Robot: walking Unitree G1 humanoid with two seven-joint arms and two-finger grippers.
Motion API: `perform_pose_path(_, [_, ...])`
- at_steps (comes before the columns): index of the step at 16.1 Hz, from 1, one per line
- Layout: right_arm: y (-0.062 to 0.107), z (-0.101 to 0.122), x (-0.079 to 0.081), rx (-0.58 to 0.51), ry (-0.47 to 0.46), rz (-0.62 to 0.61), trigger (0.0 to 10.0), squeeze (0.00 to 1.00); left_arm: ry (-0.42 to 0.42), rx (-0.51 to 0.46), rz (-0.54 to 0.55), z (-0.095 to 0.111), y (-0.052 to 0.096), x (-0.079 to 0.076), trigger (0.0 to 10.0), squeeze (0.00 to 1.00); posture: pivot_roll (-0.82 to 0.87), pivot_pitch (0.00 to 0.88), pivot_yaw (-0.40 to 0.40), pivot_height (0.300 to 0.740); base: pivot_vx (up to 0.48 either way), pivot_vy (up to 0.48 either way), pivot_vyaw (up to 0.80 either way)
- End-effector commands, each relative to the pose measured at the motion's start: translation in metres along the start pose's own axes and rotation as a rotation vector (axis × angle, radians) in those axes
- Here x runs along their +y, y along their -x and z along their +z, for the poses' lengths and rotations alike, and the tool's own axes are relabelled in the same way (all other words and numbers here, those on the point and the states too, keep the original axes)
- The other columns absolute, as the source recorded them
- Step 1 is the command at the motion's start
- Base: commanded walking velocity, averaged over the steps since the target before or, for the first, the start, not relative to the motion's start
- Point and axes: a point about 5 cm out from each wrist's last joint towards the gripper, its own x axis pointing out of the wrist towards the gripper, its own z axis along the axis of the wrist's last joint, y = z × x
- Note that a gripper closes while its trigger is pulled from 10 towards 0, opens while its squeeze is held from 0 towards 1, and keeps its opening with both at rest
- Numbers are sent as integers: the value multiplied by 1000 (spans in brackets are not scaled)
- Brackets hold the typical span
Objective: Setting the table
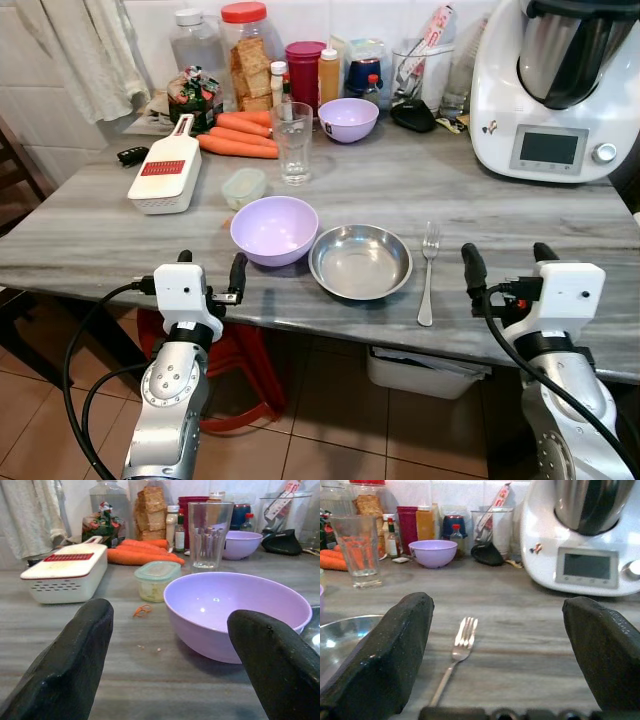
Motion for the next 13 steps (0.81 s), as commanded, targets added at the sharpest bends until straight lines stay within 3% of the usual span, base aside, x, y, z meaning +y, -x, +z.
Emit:
perform_pose_path(1, [-2,-3,2,22,-27,6,10000,0,-5,20,13,-3,-1,1,10000,0,-91,0,49,740,0,0,0])
perform_pose_path(6, [-4,-5,4,33,-26,5,10000,0,-15,58,16,-7,-3,-1,10000,0,-96,0,50,740,0,0,0])
perform_pose_path(13, [-7,-4,3,12,-33,-3,10000,0,-6,75,14,-8,-6,-1,10000,0,-100,0,52,740,-280,0,0])
